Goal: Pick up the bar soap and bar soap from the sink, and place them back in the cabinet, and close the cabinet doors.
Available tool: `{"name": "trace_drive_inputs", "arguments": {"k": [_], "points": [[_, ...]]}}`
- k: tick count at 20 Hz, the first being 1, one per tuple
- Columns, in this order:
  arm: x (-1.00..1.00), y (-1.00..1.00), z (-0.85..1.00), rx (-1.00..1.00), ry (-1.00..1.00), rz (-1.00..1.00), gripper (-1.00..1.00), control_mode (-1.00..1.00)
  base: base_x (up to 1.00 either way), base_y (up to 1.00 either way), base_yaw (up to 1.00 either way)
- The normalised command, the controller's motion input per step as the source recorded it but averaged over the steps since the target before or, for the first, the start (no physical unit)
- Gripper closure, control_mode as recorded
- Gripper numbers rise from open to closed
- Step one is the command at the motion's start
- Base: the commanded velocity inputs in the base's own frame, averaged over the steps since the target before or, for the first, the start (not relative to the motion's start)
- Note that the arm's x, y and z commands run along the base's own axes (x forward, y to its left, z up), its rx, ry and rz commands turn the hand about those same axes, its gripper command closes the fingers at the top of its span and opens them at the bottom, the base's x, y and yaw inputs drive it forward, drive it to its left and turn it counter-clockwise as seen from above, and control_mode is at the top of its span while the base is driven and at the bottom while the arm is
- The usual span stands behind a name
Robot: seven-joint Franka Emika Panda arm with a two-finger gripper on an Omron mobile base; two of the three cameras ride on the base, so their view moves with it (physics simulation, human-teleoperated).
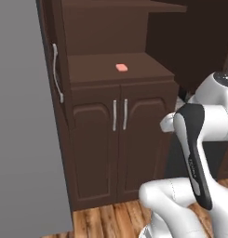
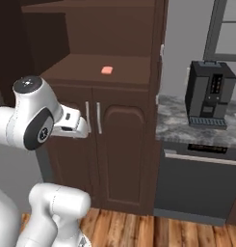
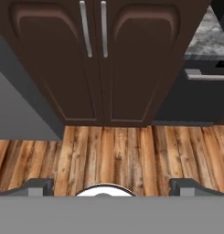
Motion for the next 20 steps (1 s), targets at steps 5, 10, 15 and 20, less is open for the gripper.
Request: {"name": "trace_drive_inputs", "arguments": {"k": [5, 10, 15, 20], "points": [[0.0, 0.0, 0.0, 0.0, 0.0, 0.0, -1.0, 1.0, -0.25, -0.73, 0.0], [0.0, 0.0, 0.0, 0.0, 0.0, 0.0, -1.0, 1.0, -0.23, -0.77, 0.0], [0.0, 0.0, 0.0, 0.0, 0.0, 0.0, -1.0, 1.0, -0.19, -0.78, 0.0], [0.0, 0.0, 0.0, 0.0, 0.0, 0.0, -1.0, 1.0, -0.12, -0.83, 0.0]]}}
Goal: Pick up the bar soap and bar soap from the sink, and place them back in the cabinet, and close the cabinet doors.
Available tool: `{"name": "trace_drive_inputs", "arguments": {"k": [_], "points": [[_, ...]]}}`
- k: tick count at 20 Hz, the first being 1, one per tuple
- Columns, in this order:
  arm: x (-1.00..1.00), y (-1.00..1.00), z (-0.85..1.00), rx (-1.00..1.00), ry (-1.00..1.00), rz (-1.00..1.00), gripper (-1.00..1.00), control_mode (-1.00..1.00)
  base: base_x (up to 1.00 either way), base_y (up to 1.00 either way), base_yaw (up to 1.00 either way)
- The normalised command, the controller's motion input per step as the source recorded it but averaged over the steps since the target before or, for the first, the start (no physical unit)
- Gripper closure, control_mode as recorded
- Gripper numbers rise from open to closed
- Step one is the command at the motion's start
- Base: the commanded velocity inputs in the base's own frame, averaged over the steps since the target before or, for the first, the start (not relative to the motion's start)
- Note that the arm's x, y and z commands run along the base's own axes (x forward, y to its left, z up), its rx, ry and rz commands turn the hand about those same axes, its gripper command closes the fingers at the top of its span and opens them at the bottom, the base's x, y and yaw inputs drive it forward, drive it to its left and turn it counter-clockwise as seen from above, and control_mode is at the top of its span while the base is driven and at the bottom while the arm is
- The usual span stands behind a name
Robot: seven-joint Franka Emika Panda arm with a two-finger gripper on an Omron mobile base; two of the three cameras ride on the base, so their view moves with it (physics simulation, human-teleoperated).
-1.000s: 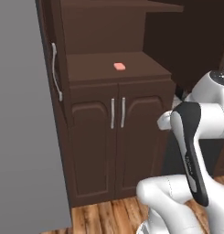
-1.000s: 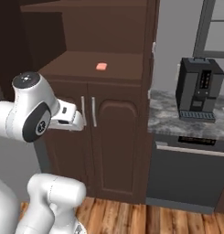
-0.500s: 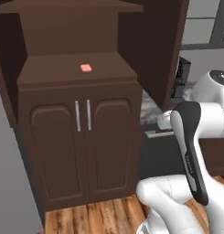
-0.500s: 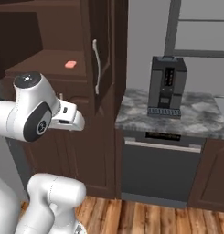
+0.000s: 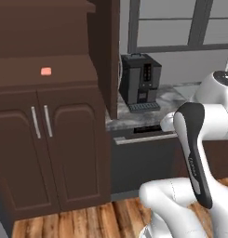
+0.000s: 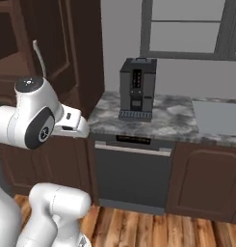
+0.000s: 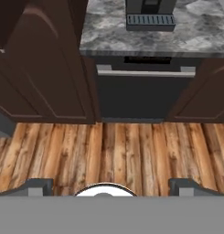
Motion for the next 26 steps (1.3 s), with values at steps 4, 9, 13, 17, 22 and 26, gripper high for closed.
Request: {"name": "trace_drive_inputs", "arguments": {"k": [4, 9, 13, 17, 22, 26], "points": [[0.0, 0.0, 0.0, 0.0, 0.0, 0.0, -1.0, 1.0, -0.04, -0.89, 0.0], [0.0, 0.0, 0.0, 0.0, 0.0, 0.0, -1.0, 1.0, 0.0, -0.86, 0.0], [0.0, 0.0, 0.0, 0.0, 0.0, 0.0, -1.0, 1.0, 0.0, -0.9, 0.0], [0.0, 0.0, 0.0, 0.0, 0.0, 0.0, -1.0, 1.0, 0.0, -0.96, 0.0], [0.0, 0.0, 0.0, 0.0, 0.0, 0.0, -1.0, 1.0, 0.0, -0.95, 0.0], [0.0, 0.0, 0.0, 0.0, 0.0, 0.0, -1.0, 1.0, 0.0, -0.94, 0.0]]}}
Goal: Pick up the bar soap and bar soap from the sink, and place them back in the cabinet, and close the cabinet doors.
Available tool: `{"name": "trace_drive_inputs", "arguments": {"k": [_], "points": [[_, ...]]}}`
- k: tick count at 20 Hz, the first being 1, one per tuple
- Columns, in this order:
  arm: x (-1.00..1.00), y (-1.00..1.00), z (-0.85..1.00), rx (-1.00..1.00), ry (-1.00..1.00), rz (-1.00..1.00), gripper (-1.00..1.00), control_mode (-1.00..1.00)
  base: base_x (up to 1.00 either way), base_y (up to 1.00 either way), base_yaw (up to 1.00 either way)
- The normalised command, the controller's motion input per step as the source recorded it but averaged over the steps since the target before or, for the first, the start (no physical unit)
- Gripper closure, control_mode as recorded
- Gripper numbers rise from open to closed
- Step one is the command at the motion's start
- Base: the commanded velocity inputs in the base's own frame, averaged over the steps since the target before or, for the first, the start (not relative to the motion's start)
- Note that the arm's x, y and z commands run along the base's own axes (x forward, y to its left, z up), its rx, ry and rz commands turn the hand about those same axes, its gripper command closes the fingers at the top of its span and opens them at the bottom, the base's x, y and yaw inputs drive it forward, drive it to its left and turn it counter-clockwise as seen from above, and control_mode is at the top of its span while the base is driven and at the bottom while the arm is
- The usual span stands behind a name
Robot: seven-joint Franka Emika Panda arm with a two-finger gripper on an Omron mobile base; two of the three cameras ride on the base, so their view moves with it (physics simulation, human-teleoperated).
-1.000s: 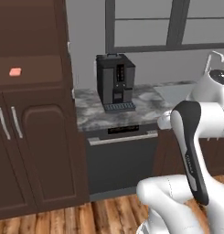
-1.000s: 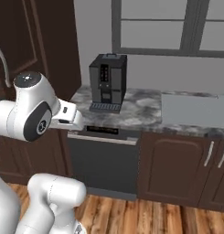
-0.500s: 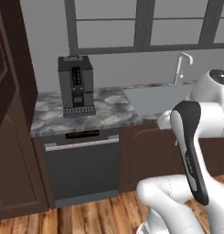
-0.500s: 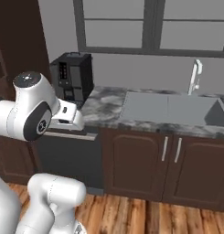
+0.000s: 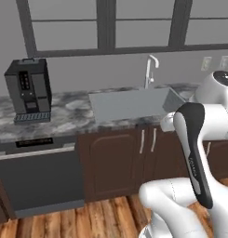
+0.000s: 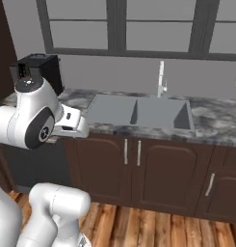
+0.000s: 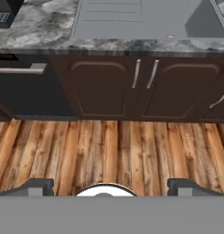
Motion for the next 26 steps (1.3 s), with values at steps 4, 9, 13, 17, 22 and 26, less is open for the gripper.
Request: {"name": "trace_drive_inputs", "arguments": {"k": [4, 9, 13, 17, 22, 26], "points": [[0.0, 0.0, 0.0, 0.0, 0.0, 0.0, -1.0, 1.0, 0.06, -0.88, 0.0], [0.0, 0.0, 0.0, 0.0, 0.0, 0.0, -1.0, 1.0, 0.27, -0.77, 0.0], [0.0, 0.0, 0.0, 0.0, 0.0, 0.0, -1.0, 1.0, 0.51, -0.44, 0.0], [0.0, 0.0, 0.0, 0.0, 0.0, 0.0, -1.0, 1.0, 0.82, -0.03, 0.0], [0.0, 0.0, 0.0, 0.0, 0.0, 0.0, -1.0, 1.0, 0.85, 0.0, -0.01], [0.0, 0.0, 0.0, 0.0, 0.0, 0.0, -1.0, 1.0, 0.69, 0.0, -0.01]]}}
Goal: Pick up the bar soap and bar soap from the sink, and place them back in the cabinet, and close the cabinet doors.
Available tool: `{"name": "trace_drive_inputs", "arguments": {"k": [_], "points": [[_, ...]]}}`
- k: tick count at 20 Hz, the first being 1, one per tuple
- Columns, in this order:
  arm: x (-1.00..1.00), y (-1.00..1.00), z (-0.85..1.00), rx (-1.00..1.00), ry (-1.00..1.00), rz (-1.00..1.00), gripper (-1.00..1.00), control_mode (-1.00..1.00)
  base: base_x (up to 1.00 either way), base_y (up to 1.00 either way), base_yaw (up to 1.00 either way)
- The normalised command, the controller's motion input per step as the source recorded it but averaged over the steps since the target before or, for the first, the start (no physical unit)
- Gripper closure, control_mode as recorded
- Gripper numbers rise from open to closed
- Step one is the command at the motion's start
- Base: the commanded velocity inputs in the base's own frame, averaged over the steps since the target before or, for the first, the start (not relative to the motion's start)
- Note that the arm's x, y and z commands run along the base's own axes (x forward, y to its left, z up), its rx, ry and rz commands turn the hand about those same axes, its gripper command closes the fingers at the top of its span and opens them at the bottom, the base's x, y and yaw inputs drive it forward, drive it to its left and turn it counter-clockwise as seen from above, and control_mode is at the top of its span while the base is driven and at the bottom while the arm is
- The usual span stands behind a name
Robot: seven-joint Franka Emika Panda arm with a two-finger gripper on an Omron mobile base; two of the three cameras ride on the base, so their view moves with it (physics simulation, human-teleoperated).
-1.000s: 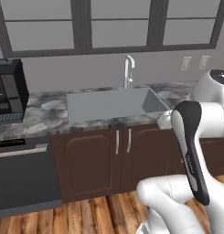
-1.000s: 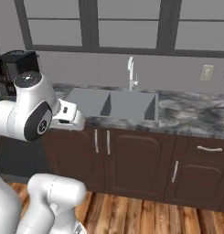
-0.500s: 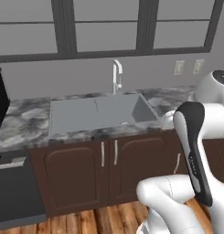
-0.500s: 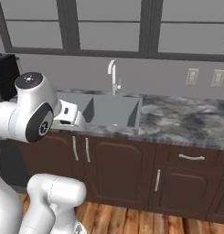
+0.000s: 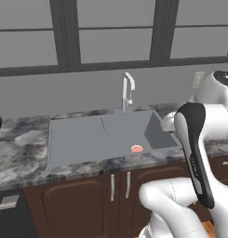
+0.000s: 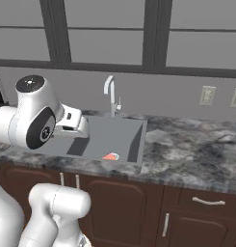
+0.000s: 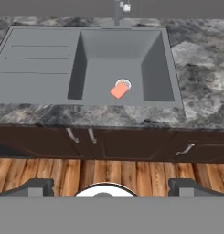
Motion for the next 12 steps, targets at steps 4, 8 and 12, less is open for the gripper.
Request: {"name": "trace_drive_inputs", "arguments": {"k": [4, 8, 12], "points": [[0.0, 0.0, 0.0, 0.0, 0.0, 0.0, -1.0, 1.0, 0.38, -0.1, -0.01], [0.0, 0.0, 0.0, 0.0, 0.0, 0.0, -1.0, 1.0, 0.27, -0.14, 0.0], [0.0, 0.0, 0.0, 0.0, 0.0, 0.0, -1.0, 1.0, 0.44, -0.16, -0.01]]}}
